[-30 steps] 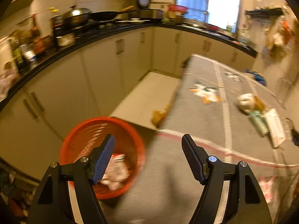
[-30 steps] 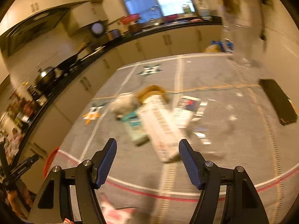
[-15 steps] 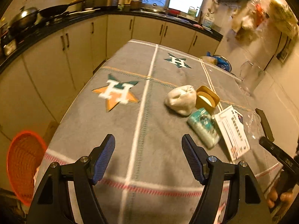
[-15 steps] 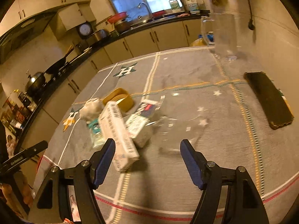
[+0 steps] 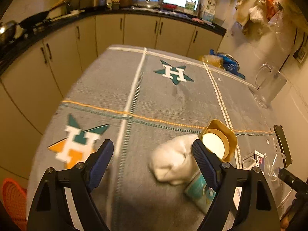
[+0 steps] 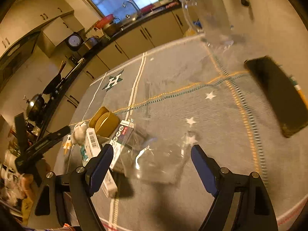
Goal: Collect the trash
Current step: 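Grasp the white cloth with left tool while right tool grasps clear plastic cup, then carry cloth and cup over the red basket and open both tools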
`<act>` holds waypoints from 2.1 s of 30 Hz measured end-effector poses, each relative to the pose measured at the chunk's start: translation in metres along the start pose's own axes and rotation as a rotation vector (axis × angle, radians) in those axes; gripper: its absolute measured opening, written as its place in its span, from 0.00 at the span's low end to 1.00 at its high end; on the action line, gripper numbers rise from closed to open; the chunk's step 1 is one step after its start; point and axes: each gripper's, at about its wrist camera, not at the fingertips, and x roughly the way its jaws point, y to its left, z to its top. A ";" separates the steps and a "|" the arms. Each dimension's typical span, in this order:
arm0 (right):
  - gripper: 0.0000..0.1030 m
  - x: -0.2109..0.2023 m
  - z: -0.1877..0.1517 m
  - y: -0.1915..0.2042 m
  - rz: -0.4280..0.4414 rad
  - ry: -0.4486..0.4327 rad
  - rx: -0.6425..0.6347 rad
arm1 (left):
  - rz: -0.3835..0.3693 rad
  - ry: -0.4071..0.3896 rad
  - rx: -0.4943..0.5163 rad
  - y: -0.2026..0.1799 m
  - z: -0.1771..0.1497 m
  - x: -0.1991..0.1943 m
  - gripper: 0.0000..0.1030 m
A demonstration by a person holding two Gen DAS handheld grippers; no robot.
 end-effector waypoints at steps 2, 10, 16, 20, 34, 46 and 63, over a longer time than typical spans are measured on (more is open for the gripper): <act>0.84 0.009 0.003 0.000 0.004 0.015 0.013 | -0.032 0.019 -0.007 -0.001 0.002 0.010 0.81; 0.81 0.027 -0.002 0.005 -0.026 0.035 -0.013 | -0.092 0.118 -0.021 -0.015 -0.010 0.028 0.59; 0.71 0.012 -0.008 0.008 -0.027 -0.002 -0.039 | -0.057 0.096 -0.022 -0.018 -0.020 0.006 0.39; 0.65 -0.008 -0.013 0.012 -0.023 -0.048 -0.062 | -0.050 0.042 -0.035 -0.013 -0.027 -0.025 0.39; 0.63 -0.080 -0.043 0.038 0.015 -0.132 -0.117 | 0.029 -0.125 -0.048 0.034 -0.072 -0.160 0.39; 0.63 -0.078 -0.089 0.130 0.120 -0.079 -0.305 | 0.189 -0.200 -0.105 0.121 -0.127 -0.247 0.39; 0.63 0.029 -0.166 0.308 0.328 0.172 -0.537 | 0.375 -0.177 -0.393 0.288 -0.213 -0.244 0.40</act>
